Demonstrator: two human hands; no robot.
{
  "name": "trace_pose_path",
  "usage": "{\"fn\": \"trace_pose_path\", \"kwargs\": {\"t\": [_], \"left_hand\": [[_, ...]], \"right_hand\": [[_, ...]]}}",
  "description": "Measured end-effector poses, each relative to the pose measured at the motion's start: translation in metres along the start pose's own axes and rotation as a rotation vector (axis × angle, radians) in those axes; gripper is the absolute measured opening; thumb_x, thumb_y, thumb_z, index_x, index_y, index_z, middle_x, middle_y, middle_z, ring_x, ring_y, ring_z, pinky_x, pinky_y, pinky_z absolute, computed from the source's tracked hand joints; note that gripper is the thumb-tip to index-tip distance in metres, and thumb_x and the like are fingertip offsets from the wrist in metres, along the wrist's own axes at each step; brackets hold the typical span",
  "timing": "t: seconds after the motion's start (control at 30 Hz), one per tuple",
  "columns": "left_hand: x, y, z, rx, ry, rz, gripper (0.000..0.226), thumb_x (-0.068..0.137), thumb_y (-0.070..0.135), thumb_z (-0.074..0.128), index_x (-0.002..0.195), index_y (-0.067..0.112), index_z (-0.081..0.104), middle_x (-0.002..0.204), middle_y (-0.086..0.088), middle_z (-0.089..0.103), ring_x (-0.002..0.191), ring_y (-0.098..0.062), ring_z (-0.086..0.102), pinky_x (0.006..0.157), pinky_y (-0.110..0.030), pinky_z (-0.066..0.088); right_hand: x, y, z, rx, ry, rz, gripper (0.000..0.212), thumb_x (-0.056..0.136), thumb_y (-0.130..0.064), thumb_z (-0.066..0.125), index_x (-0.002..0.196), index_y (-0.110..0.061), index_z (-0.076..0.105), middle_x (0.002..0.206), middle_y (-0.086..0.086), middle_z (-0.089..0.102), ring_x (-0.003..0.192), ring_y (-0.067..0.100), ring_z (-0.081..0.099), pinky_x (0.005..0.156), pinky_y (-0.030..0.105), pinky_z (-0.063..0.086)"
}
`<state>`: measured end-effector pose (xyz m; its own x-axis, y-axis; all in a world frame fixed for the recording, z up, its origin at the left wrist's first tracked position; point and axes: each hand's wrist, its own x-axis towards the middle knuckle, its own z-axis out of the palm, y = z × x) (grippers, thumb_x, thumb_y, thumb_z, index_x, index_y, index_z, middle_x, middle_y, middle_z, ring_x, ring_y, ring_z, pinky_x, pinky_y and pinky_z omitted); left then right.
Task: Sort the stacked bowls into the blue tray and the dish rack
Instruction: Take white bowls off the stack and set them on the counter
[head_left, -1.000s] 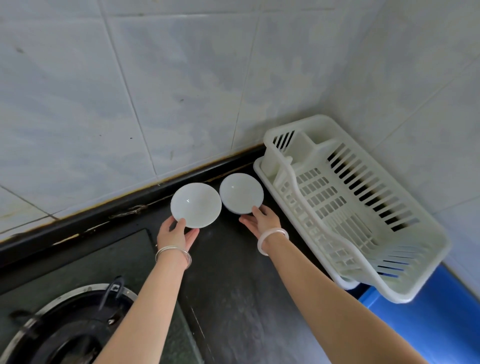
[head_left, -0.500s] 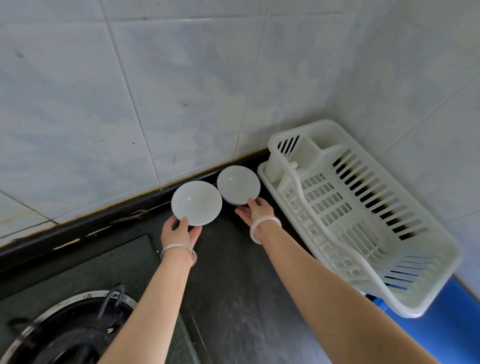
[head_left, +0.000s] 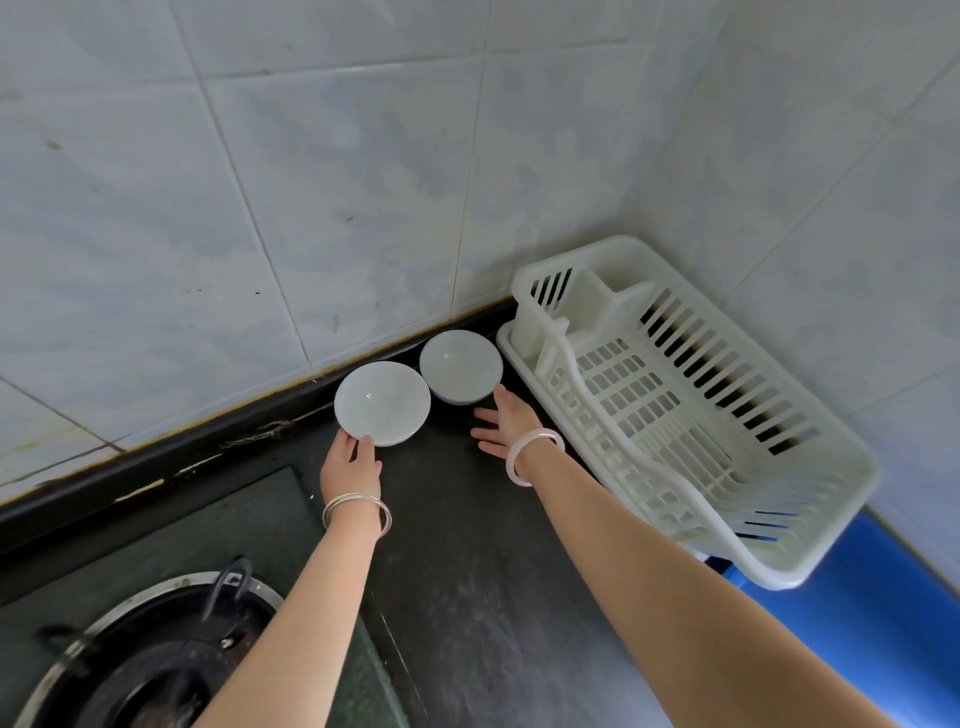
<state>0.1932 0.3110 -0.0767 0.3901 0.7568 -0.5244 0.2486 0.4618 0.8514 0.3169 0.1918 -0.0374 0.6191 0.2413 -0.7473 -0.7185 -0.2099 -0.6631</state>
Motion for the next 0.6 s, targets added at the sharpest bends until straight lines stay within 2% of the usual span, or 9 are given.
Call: {"fn": "trace_pose_path", "kwargs": {"t": [0.1,0.17,0.27,0.4,0.47,0.53,0.6], "left_hand": [[-0.015,-0.007,-0.008,0.136,-0.077,0.017,0.047,0.094,0.017,0.048,0.14,0.019,0.039,0.144,-0.003,0.045,0.122,-0.028,0.052,0.102,-0.04,0.043],[-0.032,-0.013,-0.013,0.236,-0.166,0.01,0.048,0.094,0.017,0.047,0.141,0.015,0.036,0.146,-0.007,0.042,0.124,-0.031,0.05,0.107,-0.046,0.039],[-0.074,-0.026,-0.017,0.376,-0.326,0.059,0.043,0.093,0.019,0.048,0.135,0.013,0.045,0.137,-0.01,0.051,0.117,-0.027,0.054,0.104,-0.043,0.042],[-0.148,-0.05,-0.015,0.597,-0.596,0.135,0.034,0.092,0.022,0.051,0.125,0.016,0.056,0.128,-0.008,0.059,0.116,-0.022,0.057,0.105,-0.041,0.042],[-0.188,-0.068,-0.009,0.731,-0.728,0.178,0.031,0.092,0.023,0.052,0.121,0.02,0.059,0.123,-0.004,0.063,0.11,-0.016,0.059,0.101,-0.032,0.044],[-0.23,-0.089,-0.003,0.835,-0.82,0.235,0.03,0.091,0.025,0.052,0.12,0.023,0.061,0.119,0.002,0.065,0.1,-0.006,0.058,0.09,-0.017,0.041],[-0.27,-0.109,0.001,0.907,-0.897,0.291,0.031,0.091,0.025,0.053,0.121,0.023,0.06,0.12,0.005,0.065,0.097,-0.003,0.058,0.085,-0.012,0.038]], "right_hand": [[-0.027,0.006,-0.019,-0.081,-0.009,-0.085,0.049,0.099,-0.037,0.035,0.142,-0.015,0.031,0.139,0.01,0.05,0.119,0.032,0.053,0.098,0.041,0.043],[-0.053,0.016,-0.038,-0.166,-0.004,-0.171,0.044,0.098,-0.037,0.036,0.137,-0.017,0.039,0.132,0.007,0.055,0.109,0.026,0.059,0.09,0.035,0.047],[-0.099,0.037,-0.076,-0.247,0.022,-0.276,0.035,0.097,-0.036,0.037,0.125,-0.02,0.051,0.114,0.001,0.062,0.091,0.019,0.063,0.074,0.026,0.05],[-0.163,0.085,-0.144,-0.395,0.141,-0.378,0.026,0.097,-0.037,0.037,0.11,-0.028,0.057,0.101,-0.006,0.066,0.083,0.011,0.064,0.068,0.022,0.047],[-0.196,0.115,-0.181,-0.461,0.244,-0.391,0.024,0.096,-0.037,0.039,0.106,-0.029,0.06,0.101,-0.005,0.067,0.086,0.012,0.064,0.072,0.024,0.047],[-0.226,0.149,-0.218,-0.551,0.37,-0.38,0.024,0.095,-0.034,0.042,0.105,-0.026,0.062,0.101,-0.002,0.068,0.09,0.017,0.063,0.08,0.03,0.048],[-0.255,0.183,-0.248,-0.668,0.515,-0.334,0.022,0.094,-0.032,0.046,0.106,-0.025,0.063,0.102,0.0,0.068,0.091,0.02,0.061,0.082,0.031,0.046]]}}
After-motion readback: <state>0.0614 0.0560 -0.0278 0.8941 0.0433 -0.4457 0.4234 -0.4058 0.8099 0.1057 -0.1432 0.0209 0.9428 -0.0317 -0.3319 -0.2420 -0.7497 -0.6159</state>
